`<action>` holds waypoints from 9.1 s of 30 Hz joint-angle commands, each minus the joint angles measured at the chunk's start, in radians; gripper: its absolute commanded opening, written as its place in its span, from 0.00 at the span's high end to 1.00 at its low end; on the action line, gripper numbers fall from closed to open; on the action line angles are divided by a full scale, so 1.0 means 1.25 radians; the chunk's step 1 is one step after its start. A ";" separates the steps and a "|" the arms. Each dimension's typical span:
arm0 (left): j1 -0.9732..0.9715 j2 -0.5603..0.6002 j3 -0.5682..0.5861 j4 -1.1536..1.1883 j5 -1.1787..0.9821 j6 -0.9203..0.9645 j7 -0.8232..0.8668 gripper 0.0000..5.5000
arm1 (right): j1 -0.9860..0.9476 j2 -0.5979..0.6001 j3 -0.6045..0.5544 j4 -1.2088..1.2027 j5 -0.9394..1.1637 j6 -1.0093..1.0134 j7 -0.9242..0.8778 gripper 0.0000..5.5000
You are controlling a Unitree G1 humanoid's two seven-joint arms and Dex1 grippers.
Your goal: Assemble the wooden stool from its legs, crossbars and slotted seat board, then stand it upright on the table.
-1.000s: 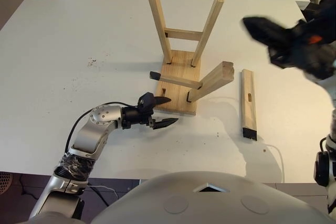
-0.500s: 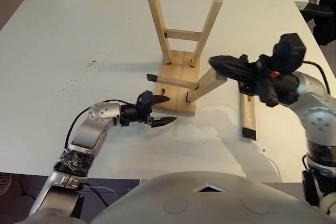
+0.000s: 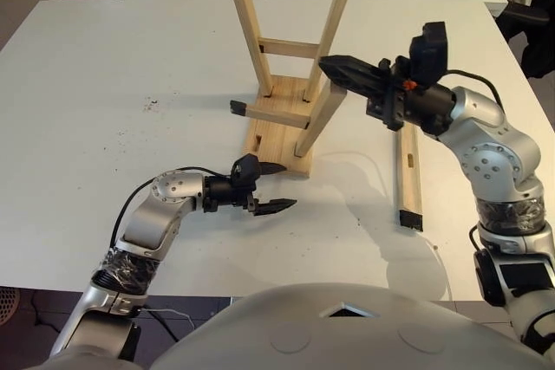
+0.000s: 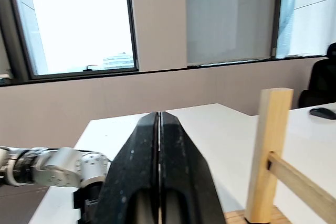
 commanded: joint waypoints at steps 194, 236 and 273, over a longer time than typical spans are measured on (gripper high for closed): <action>-0.372 0.130 0.287 -0.417 -0.983 0.393 0.428 0.46 | 0.096 -0.267 -0.252 -0.269 0.305 0.286 0.174 0.63; -0.194 0.514 0.596 -0.060 -0.570 0.217 -0.150 0.63 | 0.307 -0.229 -0.579 -0.137 0.383 0.224 -0.062 0.46; 0.163 0.209 0.438 -0.280 -0.254 0.038 -0.071 0.63 | 0.188 -0.223 -0.423 -0.092 0.237 0.216 0.062 0.46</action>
